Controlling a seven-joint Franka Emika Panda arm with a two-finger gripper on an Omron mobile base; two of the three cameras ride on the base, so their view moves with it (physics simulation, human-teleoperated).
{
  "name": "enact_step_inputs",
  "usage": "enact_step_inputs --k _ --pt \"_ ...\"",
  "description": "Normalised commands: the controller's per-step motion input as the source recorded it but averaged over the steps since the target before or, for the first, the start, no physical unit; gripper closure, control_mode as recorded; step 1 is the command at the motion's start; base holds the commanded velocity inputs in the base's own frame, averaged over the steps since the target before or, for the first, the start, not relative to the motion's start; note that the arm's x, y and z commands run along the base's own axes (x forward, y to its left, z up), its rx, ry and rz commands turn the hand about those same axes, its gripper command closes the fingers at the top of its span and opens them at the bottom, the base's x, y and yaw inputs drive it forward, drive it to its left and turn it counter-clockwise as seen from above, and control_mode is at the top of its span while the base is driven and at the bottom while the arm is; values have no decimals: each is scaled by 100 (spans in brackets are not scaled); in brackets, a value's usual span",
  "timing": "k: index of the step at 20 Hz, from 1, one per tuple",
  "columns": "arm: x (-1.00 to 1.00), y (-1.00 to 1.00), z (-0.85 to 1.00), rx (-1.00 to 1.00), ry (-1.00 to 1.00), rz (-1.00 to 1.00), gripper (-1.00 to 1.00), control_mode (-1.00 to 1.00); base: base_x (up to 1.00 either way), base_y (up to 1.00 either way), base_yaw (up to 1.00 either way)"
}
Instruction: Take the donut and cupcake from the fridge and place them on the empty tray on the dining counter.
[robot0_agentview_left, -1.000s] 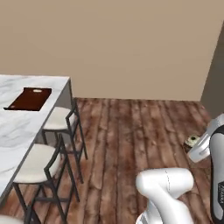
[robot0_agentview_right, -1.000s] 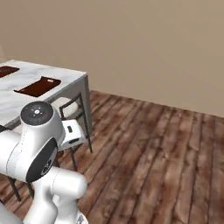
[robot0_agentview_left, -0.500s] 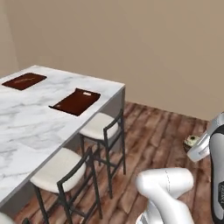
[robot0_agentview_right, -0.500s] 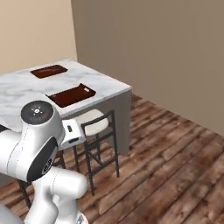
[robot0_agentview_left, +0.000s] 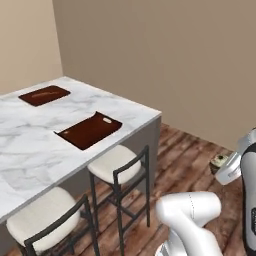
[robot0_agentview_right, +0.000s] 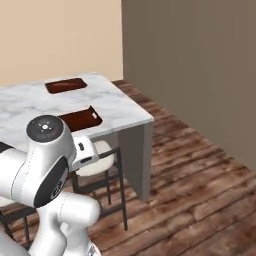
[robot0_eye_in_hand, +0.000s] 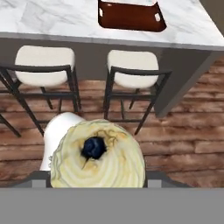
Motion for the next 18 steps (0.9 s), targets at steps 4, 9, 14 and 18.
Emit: enact_step_inputs --k 4,9,14,18 --pt "0 0 0 0 0 0 100 100 100 -25 40" --pt "0 0 0 0 0 0 100 100 100 -12 46" --pt "0 0 0 0 0 0 100 100 100 -10 49" --pt "0 0 0 0 0 0 100 100 100 0 46"
